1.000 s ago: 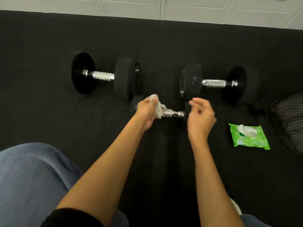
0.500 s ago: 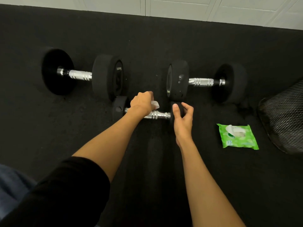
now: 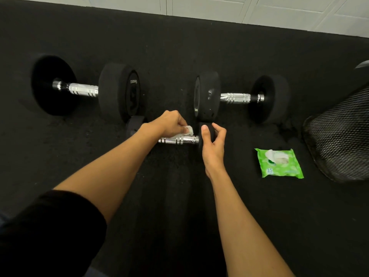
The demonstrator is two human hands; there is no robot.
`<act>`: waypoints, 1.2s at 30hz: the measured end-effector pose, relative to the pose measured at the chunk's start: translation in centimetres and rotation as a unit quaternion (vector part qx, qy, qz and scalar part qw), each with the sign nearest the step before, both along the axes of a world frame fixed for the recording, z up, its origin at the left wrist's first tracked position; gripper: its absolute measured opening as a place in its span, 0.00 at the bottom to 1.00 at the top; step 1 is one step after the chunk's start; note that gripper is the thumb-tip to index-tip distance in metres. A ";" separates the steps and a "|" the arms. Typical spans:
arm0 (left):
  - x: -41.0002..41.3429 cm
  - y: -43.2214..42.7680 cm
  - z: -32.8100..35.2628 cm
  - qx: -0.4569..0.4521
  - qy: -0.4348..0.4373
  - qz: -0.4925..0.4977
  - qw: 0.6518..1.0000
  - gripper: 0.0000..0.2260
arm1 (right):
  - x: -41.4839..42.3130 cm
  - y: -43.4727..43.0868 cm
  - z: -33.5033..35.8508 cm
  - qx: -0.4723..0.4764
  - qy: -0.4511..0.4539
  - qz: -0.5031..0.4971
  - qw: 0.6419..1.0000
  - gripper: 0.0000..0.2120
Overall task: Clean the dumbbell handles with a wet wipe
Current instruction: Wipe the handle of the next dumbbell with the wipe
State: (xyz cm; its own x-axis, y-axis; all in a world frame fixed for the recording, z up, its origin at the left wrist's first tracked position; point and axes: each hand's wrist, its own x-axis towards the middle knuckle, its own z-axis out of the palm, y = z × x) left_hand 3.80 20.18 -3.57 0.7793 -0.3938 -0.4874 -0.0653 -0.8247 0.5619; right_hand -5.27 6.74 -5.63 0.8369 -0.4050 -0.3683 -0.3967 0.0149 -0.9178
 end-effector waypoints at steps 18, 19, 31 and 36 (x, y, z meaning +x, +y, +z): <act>-1.1 -2.4 -0.6 0.019 -0.056 0.004 0.998 0.11 | 0.5 -0.1 0.0 -0.014 0.008 -0.001 1.000 0.22; -1.2 -2.7 -0.6 0.029 -0.059 0.005 0.998 0.10 | 0.5 -0.1 0.0 -0.016 0.008 -0.001 1.000 0.22; -1.6 -3.1 0.1 0.049 -0.068 0.004 0.996 0.11 | 1.2 0.0 0.0 -0.016 0.027 -0.008 0.999 0.21; -1.9 -3.3 0.1 0.064 -0.079 -0.011 0.995 0.09 | 1.2 0.1 0.1 -0.007 0.031 -0.010 0.999 0.21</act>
